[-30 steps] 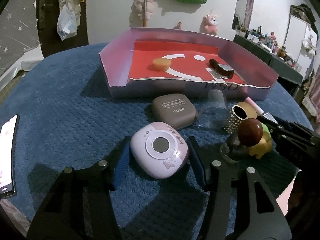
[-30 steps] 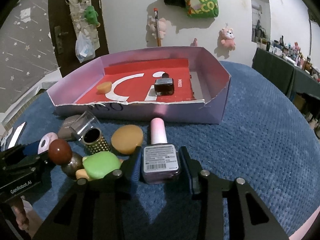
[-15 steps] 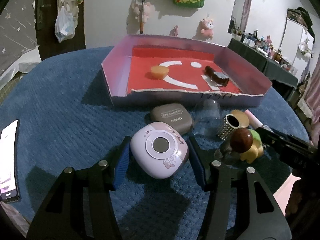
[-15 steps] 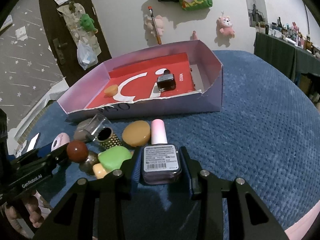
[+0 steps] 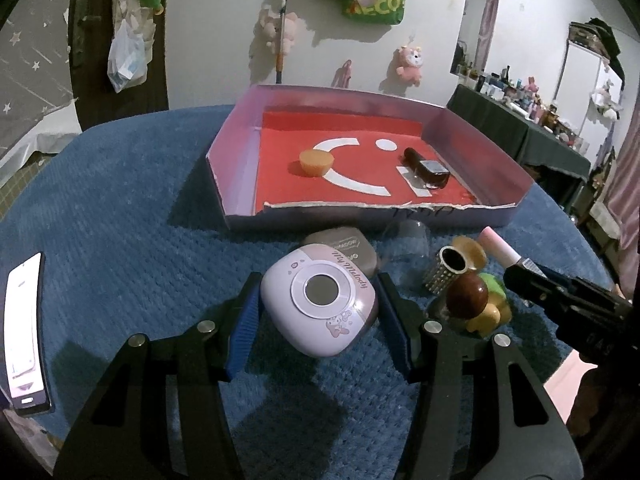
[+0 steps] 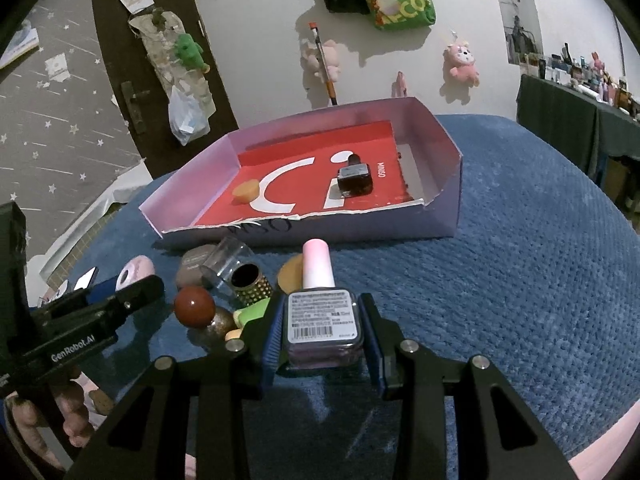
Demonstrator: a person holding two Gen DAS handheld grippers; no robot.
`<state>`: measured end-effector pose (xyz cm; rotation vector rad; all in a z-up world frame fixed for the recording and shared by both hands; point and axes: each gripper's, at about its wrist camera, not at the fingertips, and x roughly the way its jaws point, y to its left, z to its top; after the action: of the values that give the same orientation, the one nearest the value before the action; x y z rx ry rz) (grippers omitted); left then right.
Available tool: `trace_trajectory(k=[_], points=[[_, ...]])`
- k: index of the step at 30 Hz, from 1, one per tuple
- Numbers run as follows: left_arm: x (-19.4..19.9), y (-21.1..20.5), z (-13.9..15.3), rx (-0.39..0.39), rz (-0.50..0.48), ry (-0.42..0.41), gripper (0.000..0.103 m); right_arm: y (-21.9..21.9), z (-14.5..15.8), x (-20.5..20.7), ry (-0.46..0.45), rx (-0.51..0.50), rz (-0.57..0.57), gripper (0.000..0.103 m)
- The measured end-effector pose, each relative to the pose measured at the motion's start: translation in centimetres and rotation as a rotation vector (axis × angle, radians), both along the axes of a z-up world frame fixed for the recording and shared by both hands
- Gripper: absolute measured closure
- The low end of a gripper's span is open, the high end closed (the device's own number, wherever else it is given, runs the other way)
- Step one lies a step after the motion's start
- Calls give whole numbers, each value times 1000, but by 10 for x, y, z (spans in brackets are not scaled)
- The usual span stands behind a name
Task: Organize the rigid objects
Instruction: 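Carry the pink case and the pink-capped nail polish into the box with both grippers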
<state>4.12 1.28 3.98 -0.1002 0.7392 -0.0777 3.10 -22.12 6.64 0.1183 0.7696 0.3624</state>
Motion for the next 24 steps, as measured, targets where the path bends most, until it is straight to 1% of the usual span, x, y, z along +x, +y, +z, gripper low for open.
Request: trace_trajectory(k=[7, 14, 20, 24], points=[[5, -4, 15, 10, -22, -36, 50, 1, 13, -1, -34, 14, 2, 64], [14, -9, 23, 5, -41, -45, 50, 0, 24, 2, -51, 26, 16, 64], [20, -16, 33, 27, -62, -62, 50, 1, 33, 5, -74, 28, 31, 64], [30, -17, 38, 12, -80, -61, 50, 1, 40, 8, -92, 24, 47, 64]])
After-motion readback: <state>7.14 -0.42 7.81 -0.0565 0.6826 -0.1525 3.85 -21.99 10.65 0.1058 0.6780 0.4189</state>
